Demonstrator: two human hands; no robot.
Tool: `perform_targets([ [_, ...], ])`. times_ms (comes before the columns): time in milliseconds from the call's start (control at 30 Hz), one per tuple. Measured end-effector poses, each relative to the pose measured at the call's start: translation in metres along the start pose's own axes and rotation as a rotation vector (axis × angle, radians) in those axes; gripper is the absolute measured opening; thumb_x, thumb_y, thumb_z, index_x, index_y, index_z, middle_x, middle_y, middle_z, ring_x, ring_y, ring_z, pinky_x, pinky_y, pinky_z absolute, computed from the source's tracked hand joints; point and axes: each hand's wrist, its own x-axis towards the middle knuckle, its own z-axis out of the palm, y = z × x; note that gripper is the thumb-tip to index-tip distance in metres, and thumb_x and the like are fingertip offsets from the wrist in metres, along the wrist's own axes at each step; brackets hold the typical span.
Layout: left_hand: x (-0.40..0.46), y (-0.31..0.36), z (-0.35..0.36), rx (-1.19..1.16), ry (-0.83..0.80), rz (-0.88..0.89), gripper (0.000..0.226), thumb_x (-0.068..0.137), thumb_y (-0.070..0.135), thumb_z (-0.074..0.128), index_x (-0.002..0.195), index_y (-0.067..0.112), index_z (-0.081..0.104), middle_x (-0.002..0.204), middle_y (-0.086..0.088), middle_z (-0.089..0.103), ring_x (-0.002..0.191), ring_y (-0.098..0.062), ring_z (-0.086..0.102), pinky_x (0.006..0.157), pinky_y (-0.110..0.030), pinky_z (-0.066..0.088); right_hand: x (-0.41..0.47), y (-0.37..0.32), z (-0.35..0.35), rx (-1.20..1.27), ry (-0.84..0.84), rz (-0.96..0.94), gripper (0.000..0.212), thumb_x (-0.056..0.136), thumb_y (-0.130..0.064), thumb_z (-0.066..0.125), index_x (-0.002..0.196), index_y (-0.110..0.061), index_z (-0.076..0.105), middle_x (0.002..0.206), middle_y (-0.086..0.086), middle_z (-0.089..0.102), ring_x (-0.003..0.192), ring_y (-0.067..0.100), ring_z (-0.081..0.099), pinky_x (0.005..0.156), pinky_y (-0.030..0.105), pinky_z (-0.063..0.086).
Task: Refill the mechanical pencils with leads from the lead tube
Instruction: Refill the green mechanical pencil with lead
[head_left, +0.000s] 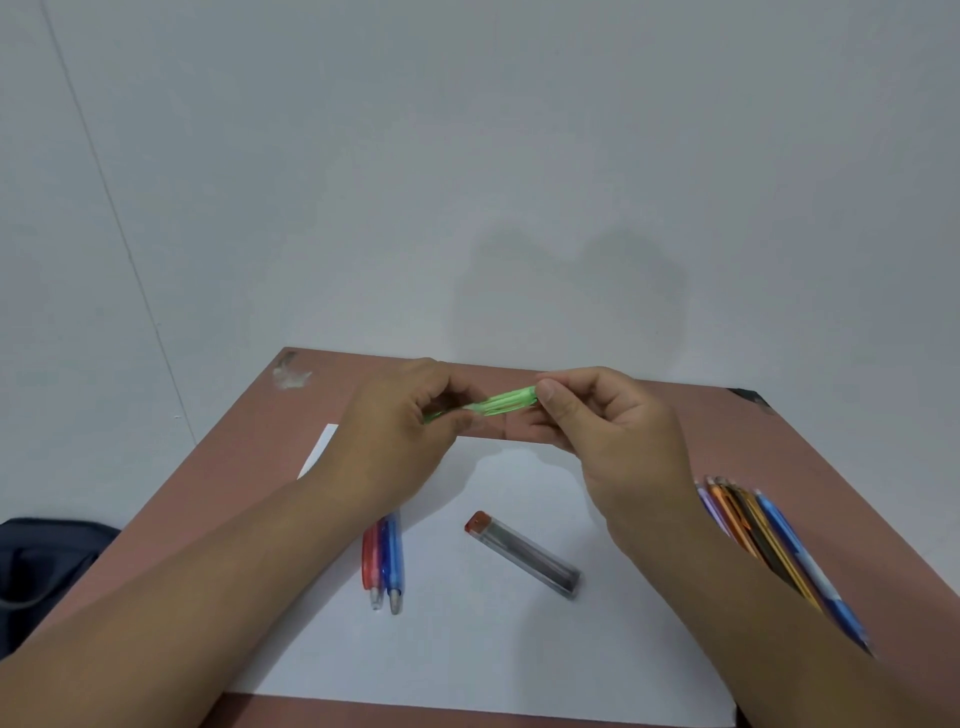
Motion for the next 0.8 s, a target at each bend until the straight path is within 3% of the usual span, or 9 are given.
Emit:
perform_targets([
  [233, -0.004, 0.019, 0.004, -0.214, -0.028, -0.12, 0.015, 0.082, 0.024, 0.079, 0.091, 0.035, 0.073, 0.085, 0.016, 0.07, 0.08, -0.005, 0.066, 0.069, -0.013, 0.051, -0.002, 0.001, 0.002, 0.005, -0.147, 0.061, 0.015, 0.098, -0.015, 0.062, 0.107, -0.009, 0.071, 0.097, 0.01, 0.078, 0.093, 0.026, 0.075, 0.094, 0.043, 0.057],
  [333, -0.006, 0.024, 0.007, -0.346, -0.072, -0.182, 0.019, 0.078, 0.038, 0.074, 0.094, 0.028, 0.075, 0.087, 0.01, 0.074, 0.079, -0.009, 0.069, 0.073, -0.018, 0.055, 0.001, -0.004, 0.005, 0.269, -0.063, 0.129, 0.017, 0.102, -0.016, 0.055, 0.106, -0.002, 0.065, 0.095, 0.018, 0.075, 0.085, 0.031, 0.075, 0.082, 0.04, 0.06],
  [433, -0.005, 0.025, 0.005, -0.623, -0.139, -0.372, 0.03, 0.091, 0.038, 0.061, 0.098, 0.013, 0.077, 0.096, -0.013, 0.074, 0.088, -0.026, 0.07, 0.082, -0.036, 0.061, 0.01, -0.009, -0.002, 0.518, 0.068, 0.198, 0.013, 0.105, -0.02, 0.05, 0.104, -0.009, 0.056, 0.079, 0.014, 0.068, 0.07, 0.026, 0.07, 0.064, 0.038, 0.058],
  [567, -0.005, 0.031, 0.002, -0.863, -0.307, -0.552, 0.07, 0.09, 0.06, 0.04, 0.105, 0.0, 0.074, 0.098, -0.023, 0.072, 0.085, -0.031, 0.067, 0.08, -0.042, 0.059, 0.019, -0.009, -0.022, 0.875, 0.072, 0.26, 0.02, 0.103, -0.033, 0.048, 0.091, -0.017, 0.05, 0.07, 0.002, 0.044, 0.055, 0.015, 0.042, 0.057, 0.028, 0.045],
  [700, -0.01, 0.04, 0.004, -0.849, -0.49, -0.532, 0.078, 0.095, 0.068, 0.034, 0.11, 0.002, 0.073, 0.103, -0.022, 0.072, 0.087, -0.03, 0.066, 0.076, -0.04, 0.059, 0.016, -0.015, -0.035, 1.034, -0.029, 0.237, 0.042, 0.097, -0.05, 0.042, 0.072, -0.017, 0.046, 0.068, -0.001, 0.036, 0.057, 0.014, 0.031, 0.056, 0.027, 0.034],
  [800, -0.012, 0.044, 0.006, -0.851, -0.533, -0.498, 0.077, 0.089, 0.065, 0.034, 0.115, 0.003, 0.071, 0.106, -0.023, 0.07, 0.088, -0.03, 0.067, 0.075, -0.039, 0.059, 0.013, -0.019, -0.034, 1.08, -0.039, 0.227, 0.042, 0.094, -0.049, 0.042, 0.067, -0.017, 0.039, 0.067, -0.002, 0.032, 0.055, 0.015, 0.027, 0.055, 0.027, 0.031],
])
